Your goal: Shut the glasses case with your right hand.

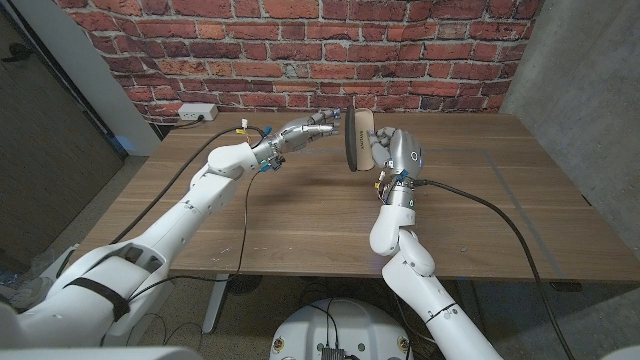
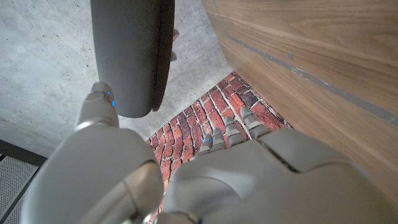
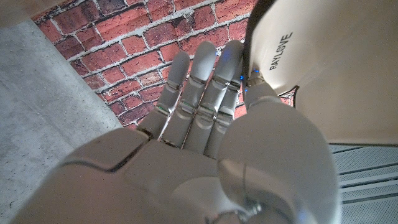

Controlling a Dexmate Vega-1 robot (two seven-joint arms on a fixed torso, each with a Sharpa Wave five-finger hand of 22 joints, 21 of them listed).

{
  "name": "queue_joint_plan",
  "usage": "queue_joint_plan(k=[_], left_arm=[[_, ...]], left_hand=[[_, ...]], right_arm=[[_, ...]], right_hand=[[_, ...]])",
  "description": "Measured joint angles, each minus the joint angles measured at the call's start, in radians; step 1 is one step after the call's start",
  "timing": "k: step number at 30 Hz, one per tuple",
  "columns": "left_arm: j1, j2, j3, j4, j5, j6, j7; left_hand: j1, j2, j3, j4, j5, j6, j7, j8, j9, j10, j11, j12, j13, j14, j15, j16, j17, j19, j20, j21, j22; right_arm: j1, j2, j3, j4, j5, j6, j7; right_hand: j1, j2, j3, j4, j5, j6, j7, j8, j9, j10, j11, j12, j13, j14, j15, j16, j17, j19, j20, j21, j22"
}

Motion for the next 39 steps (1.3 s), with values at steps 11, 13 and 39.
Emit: queue_joint_plan(k=[11, 13, 39], left_arm=[[0.014, -0.008, 0.004, -0.028, 0.015, -0.005, 0.021], [0.014, -0.011, 0.007, -0.028, 0.013, -0.005, 0.014], [0.035, -0.050, 0.005, -0.045, -0.030, -0.010, -0.001]], left_hand=[[0.025, -0.007, -0.022, 0.006, 0.018, -0.008, 0.000, 0.000, 0.005, 0.004, 0.004, 0.000, 0.004, 0.000, 0.000, 0.000, 0.000, 0.001, 0.017, 0.000, 0.000], [0.031, -0.013, -0.035, 0.010, 0.026, -0.008, 0.000, 0.000, 0.005, 0.005, 0.006, 0.000, 0.005, 0.004, 0.004, 0.000, 0.000, -0.005, 0.026, -0.005, 0.000], [0.092, 0.095, -0.089, 0.046, 0.044, 0.299, -0.041, 0.107, 0.002, 0.328, -0.063, 0.108, 0.006, 0.272, -0.068, 0.097, -0.002, 0.139, 0.023, 0.042, 0.009]], right_arm=[[0.022, 0.014, -0.020, 0.039, -0.021, 0.015, -0.050], [0.032, 0.020, -0.030, 0.055, -0.029, 0.014, -0.066], [0.084, 0.036, -0.085, 0.134, -0.057, -0.033, -0.152]], right_hand=[[0.004, -0.004, 0.000, 0.000, 0.000, 0.004, 0.004, -0.003, 0.000, -0.003, -0.003, 0.000, 0.001, 0.006, -0.002, 0.000, 0.005, -0.008, 0.000, 0.015, -0.016], [0.004, -0.004, 0.000, 0.000, 0.001, 0.004, 0.004, -0.004, 0.000, -0.003, -0.003, 0.000, 0.004, 0.006, -0.002, 0.000, 0.005, -0.009, -0.002, 0.016, -0.018], [0.004, -0.004, 0.001, 0.000, 0.000, 0.014, 0.000, -0.015, 0.005, 0.005, -0.005, 0.000, 0.009, 0.014, -0.002, 0.000, 0.018, -0.017, -0.002, 0.041, -0.049]])
